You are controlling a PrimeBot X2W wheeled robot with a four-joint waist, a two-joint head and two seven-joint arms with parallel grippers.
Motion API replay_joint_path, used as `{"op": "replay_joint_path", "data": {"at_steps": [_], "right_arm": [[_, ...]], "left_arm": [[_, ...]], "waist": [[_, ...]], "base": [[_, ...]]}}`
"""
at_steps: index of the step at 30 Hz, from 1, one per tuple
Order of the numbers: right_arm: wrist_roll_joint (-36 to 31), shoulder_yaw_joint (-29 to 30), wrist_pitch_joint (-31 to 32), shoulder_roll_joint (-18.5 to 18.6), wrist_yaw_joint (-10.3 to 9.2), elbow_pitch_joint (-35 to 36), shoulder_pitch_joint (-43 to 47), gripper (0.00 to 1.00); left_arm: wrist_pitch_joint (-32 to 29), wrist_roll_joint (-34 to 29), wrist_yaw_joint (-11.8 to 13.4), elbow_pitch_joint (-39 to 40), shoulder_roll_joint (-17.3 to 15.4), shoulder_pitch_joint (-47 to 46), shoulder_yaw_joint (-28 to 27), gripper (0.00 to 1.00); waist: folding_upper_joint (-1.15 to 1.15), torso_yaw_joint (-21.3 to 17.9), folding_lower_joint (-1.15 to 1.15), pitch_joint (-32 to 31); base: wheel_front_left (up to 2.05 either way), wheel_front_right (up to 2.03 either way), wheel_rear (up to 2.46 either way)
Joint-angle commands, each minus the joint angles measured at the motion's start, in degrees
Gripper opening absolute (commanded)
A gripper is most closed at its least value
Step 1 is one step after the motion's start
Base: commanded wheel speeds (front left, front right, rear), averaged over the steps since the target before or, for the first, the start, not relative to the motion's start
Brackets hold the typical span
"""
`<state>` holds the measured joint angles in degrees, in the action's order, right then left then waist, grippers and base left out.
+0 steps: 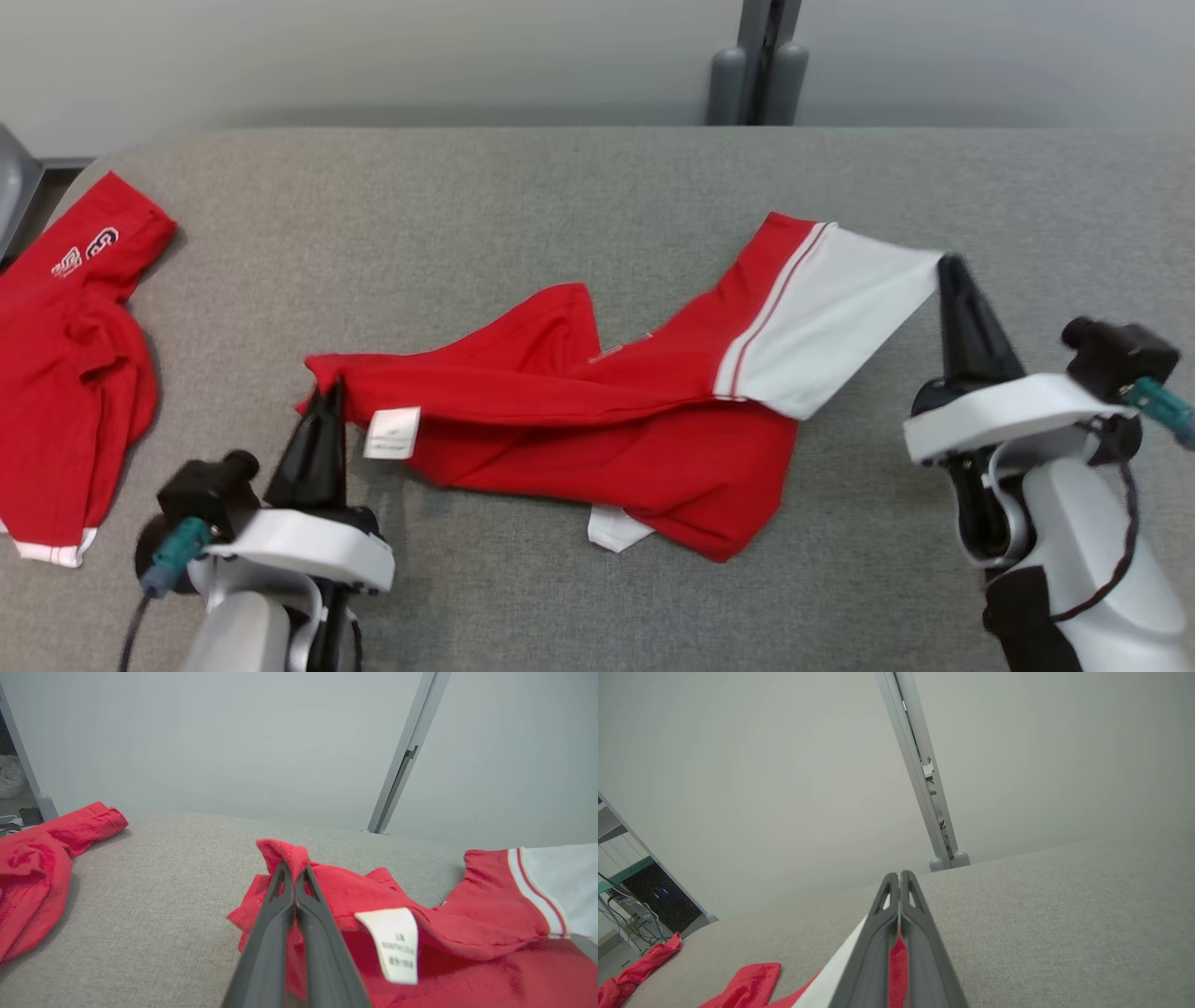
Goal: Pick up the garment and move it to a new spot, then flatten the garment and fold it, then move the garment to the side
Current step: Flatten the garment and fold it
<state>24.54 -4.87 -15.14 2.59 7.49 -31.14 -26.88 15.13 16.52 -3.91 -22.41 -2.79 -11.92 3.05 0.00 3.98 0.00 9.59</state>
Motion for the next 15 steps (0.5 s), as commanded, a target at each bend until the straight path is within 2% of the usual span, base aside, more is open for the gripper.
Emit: {"op": "replay_joint_path", "data": {"at_steps": [1,8,15], "right_arm": [[0.1,0.5,0.0,0.6,0.01,2.5,-1.1,0.0],[1.4,3.3,0.0,1.0,0.0,13.8,-5.9,0.0],[3.4,4.6,0.0,4.5,0.0,21.5,-13.3,0.0]], "left_arm": [[0.0,-1.1,-0.7,1.1,-0.8,-1.8,-1.2,0.0],[0.0,-4.1,-2.5,5.8,-4.7,-9.0,-3.9,0.0],[-1.8,-3.0,-2.9,10.3,-9.8,-19.1,-5.0,0.0]], "waist": [[0.0,-1.2,0.0,-1.8],[0.0,-4.0,0.0,-6.1],[0.0,-6.4,0.0,-7.4]], "base": [[0.0,0.0,0.0],[0.0,0.0,0.0],[0.0,0.0,0.0]]}}
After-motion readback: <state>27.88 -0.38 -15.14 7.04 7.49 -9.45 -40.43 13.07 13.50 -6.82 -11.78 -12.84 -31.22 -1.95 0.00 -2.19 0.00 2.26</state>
